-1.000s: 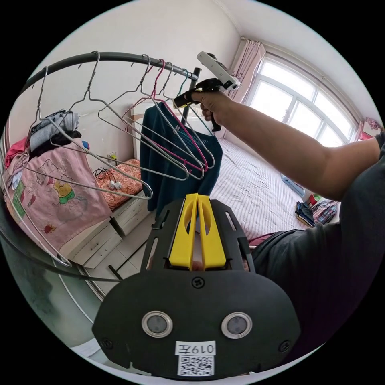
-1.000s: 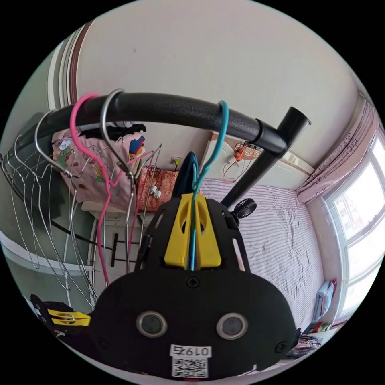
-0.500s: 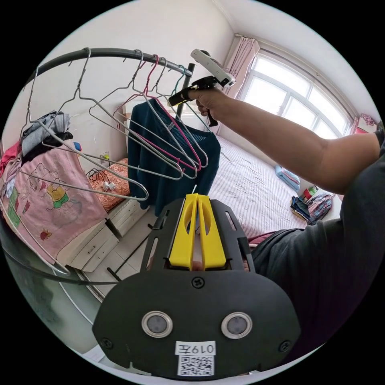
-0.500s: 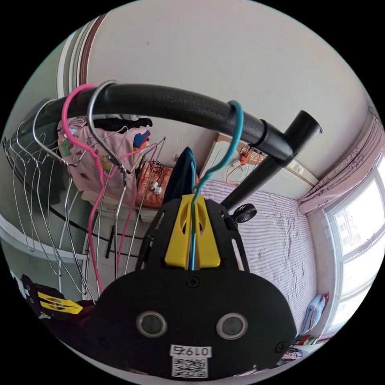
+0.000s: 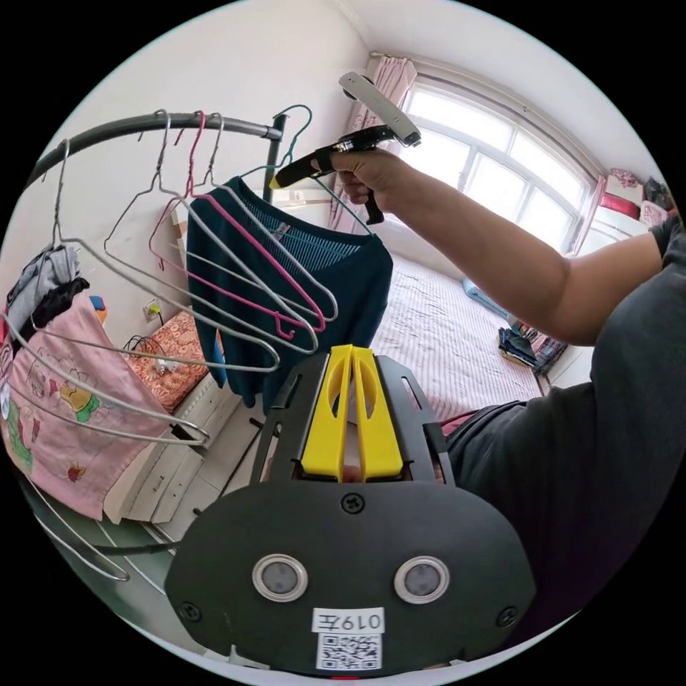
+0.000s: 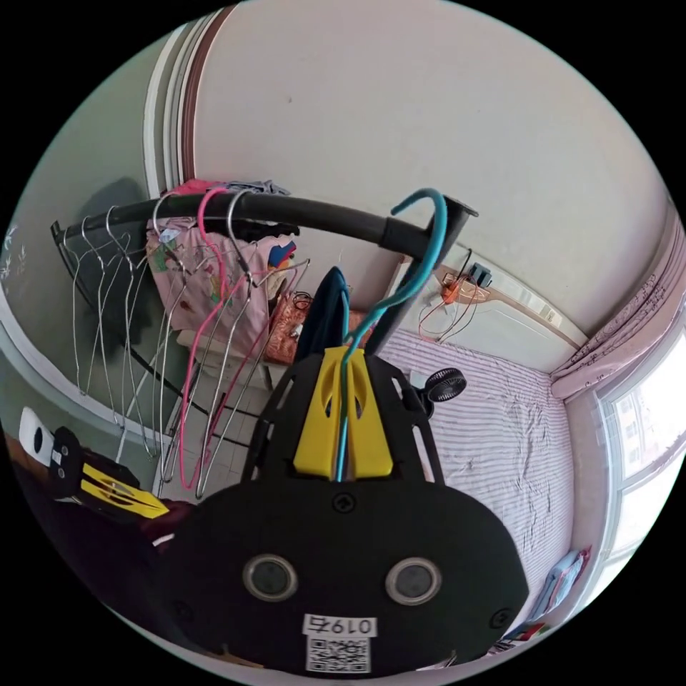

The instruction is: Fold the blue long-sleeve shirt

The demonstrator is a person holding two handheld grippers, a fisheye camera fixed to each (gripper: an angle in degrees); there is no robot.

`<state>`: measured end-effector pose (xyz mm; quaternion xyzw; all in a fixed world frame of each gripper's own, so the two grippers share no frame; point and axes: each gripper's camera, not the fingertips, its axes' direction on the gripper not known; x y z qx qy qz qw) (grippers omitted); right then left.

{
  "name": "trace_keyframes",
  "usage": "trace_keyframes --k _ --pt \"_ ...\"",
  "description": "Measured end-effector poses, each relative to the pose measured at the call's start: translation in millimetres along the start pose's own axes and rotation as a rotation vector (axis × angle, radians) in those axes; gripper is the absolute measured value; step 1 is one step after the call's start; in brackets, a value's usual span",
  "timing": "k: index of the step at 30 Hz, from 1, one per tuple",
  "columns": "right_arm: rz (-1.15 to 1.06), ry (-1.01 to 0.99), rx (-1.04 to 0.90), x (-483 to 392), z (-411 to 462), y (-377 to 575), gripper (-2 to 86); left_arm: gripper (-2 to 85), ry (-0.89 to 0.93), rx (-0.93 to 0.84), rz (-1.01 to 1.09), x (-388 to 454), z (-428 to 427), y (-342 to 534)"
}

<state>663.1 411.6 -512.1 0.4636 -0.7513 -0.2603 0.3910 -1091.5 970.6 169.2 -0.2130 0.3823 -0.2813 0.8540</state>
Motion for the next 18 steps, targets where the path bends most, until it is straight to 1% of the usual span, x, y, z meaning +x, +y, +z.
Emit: trace_keyframes --k 2,7,10,11,15,16,18 --pt "-0.007 -0.002 0.002 2 -17 13 -1.0 1.0 0.015 0.002 0.031 7 8 -10" --pt "-0.023 0.023 -0.007 5 -73 53 -1.0 1.6 0.121 -0.018 0.125 29 39 -45" --pt "-0.026 0.076 -0.018 8 -120 86 -1.0 2.9 0.177 0.002 0.176 45 55 -68" --pt "-0.022 0.089 -0.015 10 -142 100 -1.0 3.3 0.172 0.011 0.183 49 57 -73" --pt "-0.039 0.17 0.005 19 -232 152 -1.0 11.5 0.07 0.094 0.244 79 70 -118" --pt "-0.044 0.186 0.006 20 -245 159 -1.0 13.8 0.071 0.117 0.246 86 74 -133" --pt "-0.078 0.26 0.013 23 -301 191 -1.0 15.8 0.1 0.131 0.264 98 85 -157"
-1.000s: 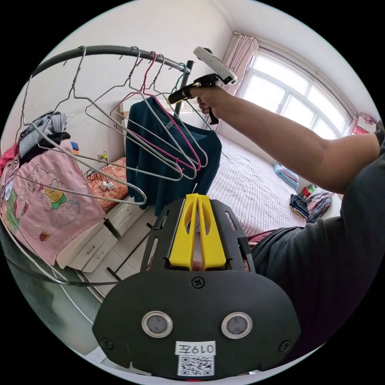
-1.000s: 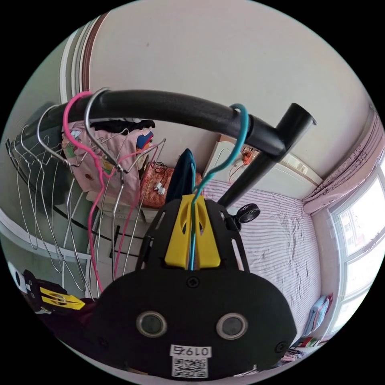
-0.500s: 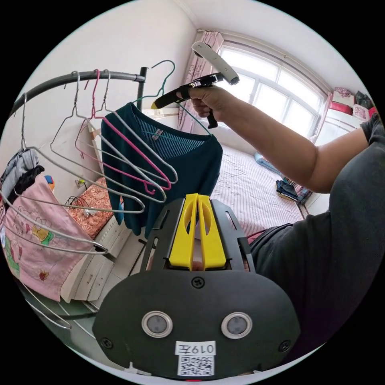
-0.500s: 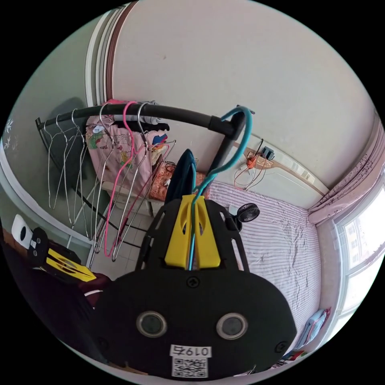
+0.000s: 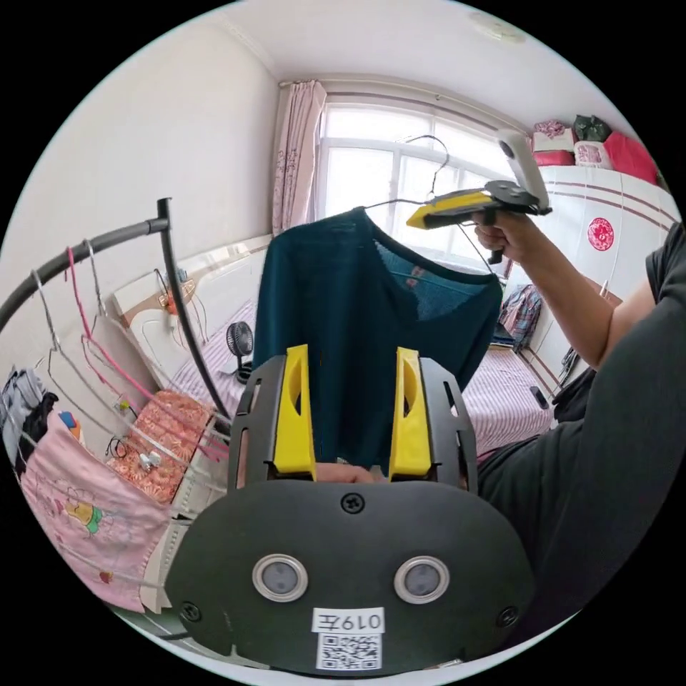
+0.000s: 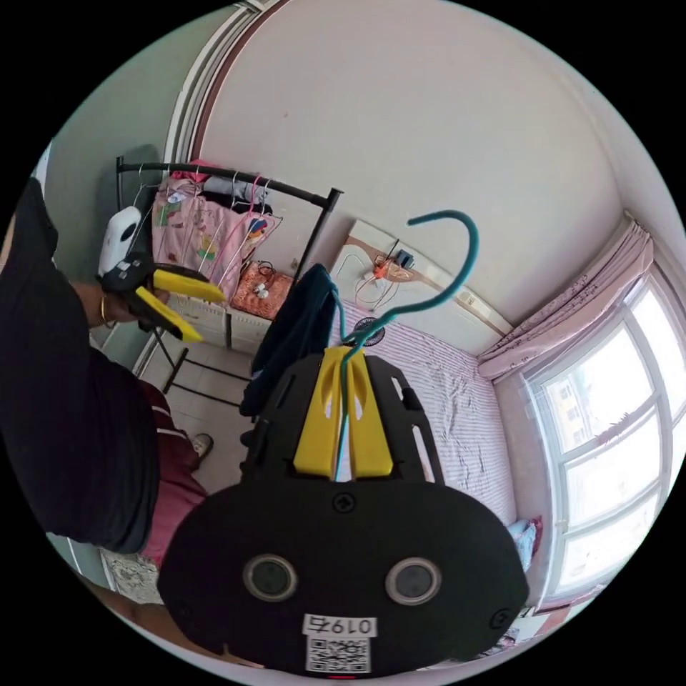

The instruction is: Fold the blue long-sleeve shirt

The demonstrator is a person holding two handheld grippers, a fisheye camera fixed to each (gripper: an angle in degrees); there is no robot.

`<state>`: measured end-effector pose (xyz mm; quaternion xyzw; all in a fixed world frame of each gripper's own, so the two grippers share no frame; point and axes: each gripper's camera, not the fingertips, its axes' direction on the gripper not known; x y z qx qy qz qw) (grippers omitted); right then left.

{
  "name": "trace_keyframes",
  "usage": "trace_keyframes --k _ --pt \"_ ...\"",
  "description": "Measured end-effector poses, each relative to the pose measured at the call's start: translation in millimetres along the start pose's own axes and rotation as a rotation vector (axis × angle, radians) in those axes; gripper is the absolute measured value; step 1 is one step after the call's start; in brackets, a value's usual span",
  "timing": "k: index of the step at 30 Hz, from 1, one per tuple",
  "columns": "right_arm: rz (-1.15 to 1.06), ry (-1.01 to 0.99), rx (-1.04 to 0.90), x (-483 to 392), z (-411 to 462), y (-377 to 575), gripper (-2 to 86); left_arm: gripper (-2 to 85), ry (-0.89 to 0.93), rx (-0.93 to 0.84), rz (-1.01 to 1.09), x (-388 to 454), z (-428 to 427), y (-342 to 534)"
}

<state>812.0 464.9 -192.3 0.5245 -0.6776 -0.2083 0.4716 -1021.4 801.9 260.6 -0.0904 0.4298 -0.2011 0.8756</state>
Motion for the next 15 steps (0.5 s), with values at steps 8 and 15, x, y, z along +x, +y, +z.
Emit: trace_keyframes --k 8,15 --pt "-0.038 0.179 -0.007 44 -158 98 -1.0 18.6 0.295 0.005 0.284 54 140 -117" --pt "-0.112 0.31 -0.023 77 -282 177 -1.0 19.0 0.566 -0.082 0.471 153 297 -211"
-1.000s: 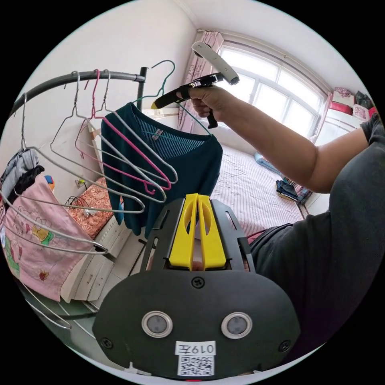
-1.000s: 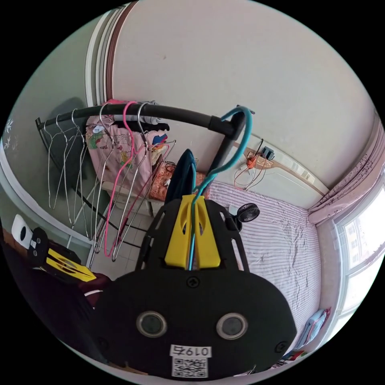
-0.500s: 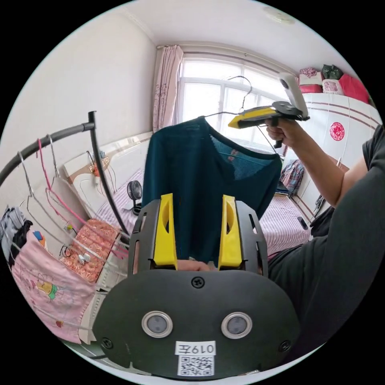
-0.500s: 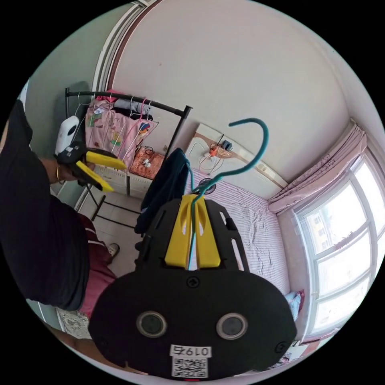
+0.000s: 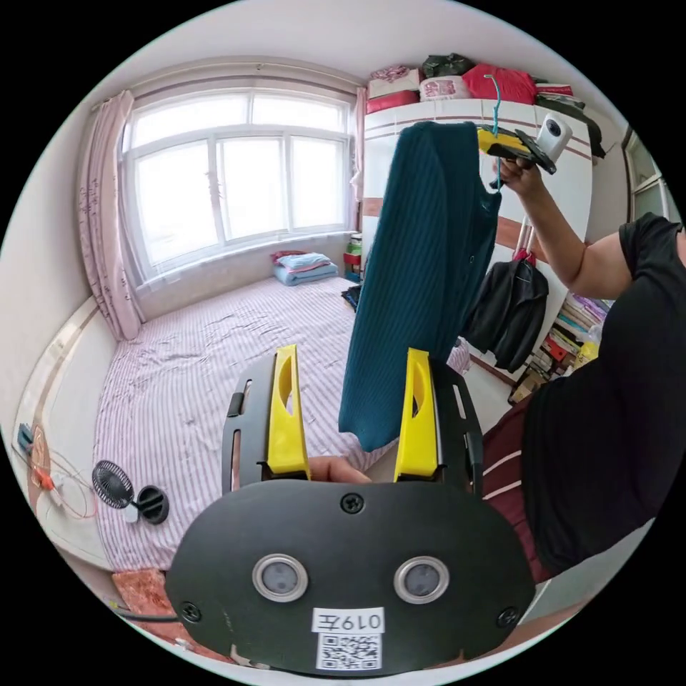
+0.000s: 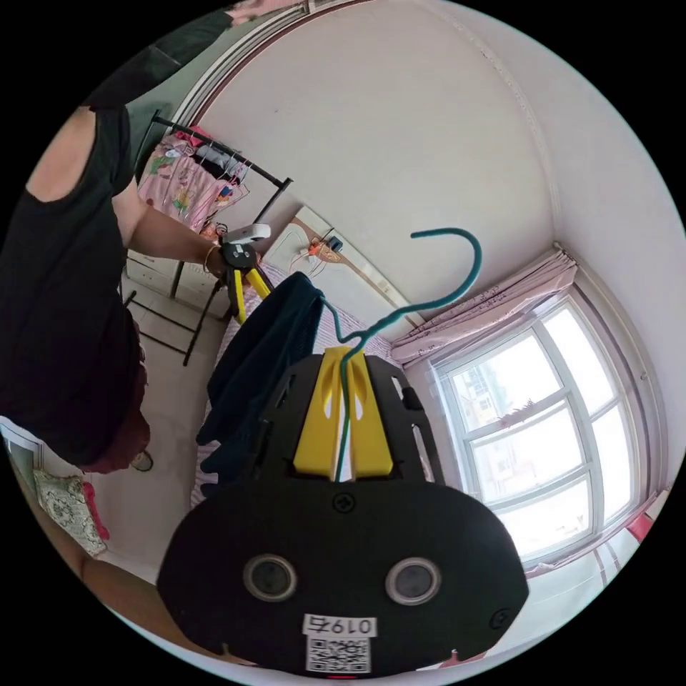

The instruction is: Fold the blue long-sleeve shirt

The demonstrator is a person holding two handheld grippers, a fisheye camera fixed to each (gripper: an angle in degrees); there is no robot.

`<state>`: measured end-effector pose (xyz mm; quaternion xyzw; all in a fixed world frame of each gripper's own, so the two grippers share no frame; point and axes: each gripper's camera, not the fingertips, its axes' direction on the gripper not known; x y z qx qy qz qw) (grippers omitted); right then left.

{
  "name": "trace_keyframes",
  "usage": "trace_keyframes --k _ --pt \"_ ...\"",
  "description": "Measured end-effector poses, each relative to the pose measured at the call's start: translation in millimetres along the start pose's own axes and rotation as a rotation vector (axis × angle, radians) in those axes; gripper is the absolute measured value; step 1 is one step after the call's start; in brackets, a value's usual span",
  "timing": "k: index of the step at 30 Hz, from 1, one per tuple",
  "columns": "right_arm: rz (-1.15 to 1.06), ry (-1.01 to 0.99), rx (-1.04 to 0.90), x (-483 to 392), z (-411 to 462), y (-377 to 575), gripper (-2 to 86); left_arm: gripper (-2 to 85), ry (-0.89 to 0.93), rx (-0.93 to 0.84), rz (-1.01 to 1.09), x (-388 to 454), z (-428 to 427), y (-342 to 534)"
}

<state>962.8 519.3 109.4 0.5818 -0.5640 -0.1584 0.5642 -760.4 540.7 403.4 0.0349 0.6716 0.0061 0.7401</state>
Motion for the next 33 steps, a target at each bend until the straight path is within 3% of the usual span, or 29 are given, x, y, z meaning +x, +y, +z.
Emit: trace_keyframes --k 3,8,12,15,21,24,30,33 --pt "0.0 0.008 0.02 26 -39 36 -1.0 18.9 0.138 -0.008 0.088 0 52 -53" --pt "0.033 0.011 0.044 62 -88 86 -1.0 17.7 0.152 -0.102 0.247 6 133 -123" --pt "0.099 0.021 0.042 100 -110 118 -1.0 16.4 0.4 -0.145 0.292 -4 191 -171" --pt "0.12 0.027 0.046 125 -115 131 -1.0 15.6 0.421 -0.185 0.332 -17 232 -195" --pt "0.17 0.111 -0.052 171 -101 134 -1.0 4.9 0.624 -0.206 0.377 -74 299 -227" --pt "0.225 0.174 -0.134 191 -84 133 -1.0 3.0 0.581 -0.201 0.382 -106 317 -238" --pt "0.394 0.243 -0.272 215 -60 140 -0.9 1.5 0.211 -0.289 0.403 -155 328 -264" --pt "0.467 0.239 -0.362 235 -52 149 -1.0 1.2 0.208 -0.314 0.438 -169 342 -274"
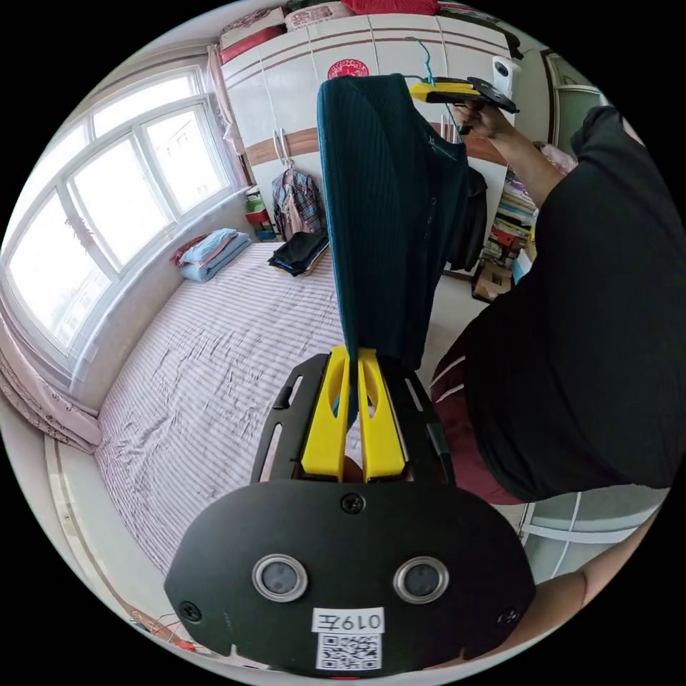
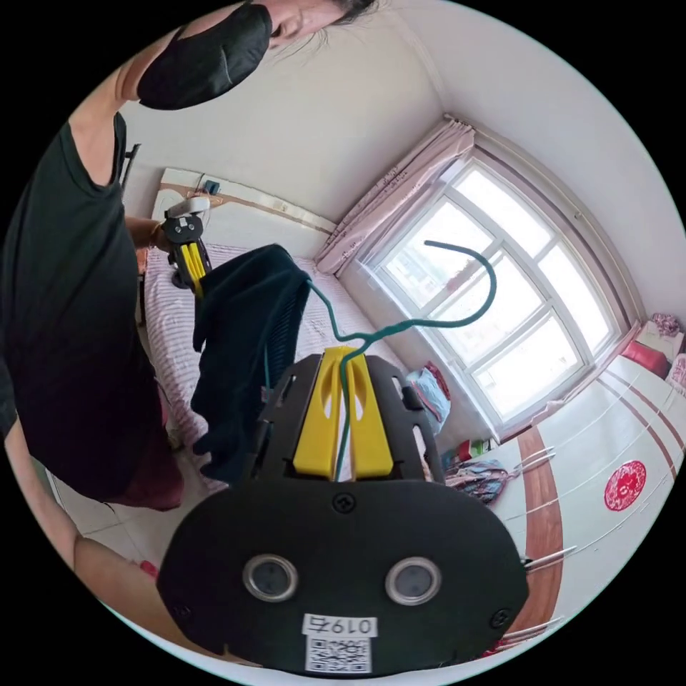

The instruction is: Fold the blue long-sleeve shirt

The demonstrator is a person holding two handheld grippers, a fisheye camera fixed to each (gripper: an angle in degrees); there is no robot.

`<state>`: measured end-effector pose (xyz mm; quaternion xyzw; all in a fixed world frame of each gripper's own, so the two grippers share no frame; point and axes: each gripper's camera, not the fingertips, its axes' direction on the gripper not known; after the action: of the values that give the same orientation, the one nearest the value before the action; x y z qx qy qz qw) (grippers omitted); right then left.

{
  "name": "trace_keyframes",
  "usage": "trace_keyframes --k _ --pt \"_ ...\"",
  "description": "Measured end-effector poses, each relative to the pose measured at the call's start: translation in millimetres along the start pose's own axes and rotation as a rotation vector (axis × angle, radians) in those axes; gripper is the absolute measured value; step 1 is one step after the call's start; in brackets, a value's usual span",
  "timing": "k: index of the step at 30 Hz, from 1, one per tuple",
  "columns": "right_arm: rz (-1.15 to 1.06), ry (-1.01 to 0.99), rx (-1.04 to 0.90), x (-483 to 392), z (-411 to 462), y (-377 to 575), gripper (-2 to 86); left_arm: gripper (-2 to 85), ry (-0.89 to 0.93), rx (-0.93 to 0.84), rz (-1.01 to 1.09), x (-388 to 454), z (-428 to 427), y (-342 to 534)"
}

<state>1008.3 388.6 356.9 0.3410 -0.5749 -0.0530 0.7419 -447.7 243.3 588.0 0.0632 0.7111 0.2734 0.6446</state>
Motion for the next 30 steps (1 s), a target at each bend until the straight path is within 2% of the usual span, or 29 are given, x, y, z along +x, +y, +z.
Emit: trace_keyframes --k 5,10,14,16,19,21,22,27,30 --pt "0.02 -0.017 -0.083 47 28 -15 -1.0 1.3 0.138 -0.042 0.078 -39 24 -25" --pt "-0.059 -0.11 -0.115 108 69 -40 -1.0 1.5 0.235 -0.142 0.202 -76 60 -61" --pt "-0.153 -0.216 -0.113 176 125 -64 -1.0 1.6 0.274 -0.159 0.203 -116 76 -82" --pt "-0.174 -0.28 -0.096 210 162 -71 -1.0 1.6 0.269 -0.173 0.131 -162 98 -96" --pt "-0.186 -0.405 -0.089 259 255 -75 -1.0 1.5 0.265 -0.241 0.032 -233 158 -100" --pt "-0.151 -0.493 -0.096 284 357 -70 -1.0 1.5 0.271 -0.293 -0.032 -279 209 -95" --pt "-0.143 -0.502 -0.109 287 384 -69 -1.0 1.5 0.278 -0.324 -0.074 -310 246 -89" --pt "-0.051 -0.54 -0.273 282 629 -51 -1.0 1.5 0.236 -0.472 -0.254 -426 411 -49" --pt "-0.038 -0.519 -0.385 262 733 -47 -1.0 1.5 0.25 -0.544 -0.384 -487 502 -18"
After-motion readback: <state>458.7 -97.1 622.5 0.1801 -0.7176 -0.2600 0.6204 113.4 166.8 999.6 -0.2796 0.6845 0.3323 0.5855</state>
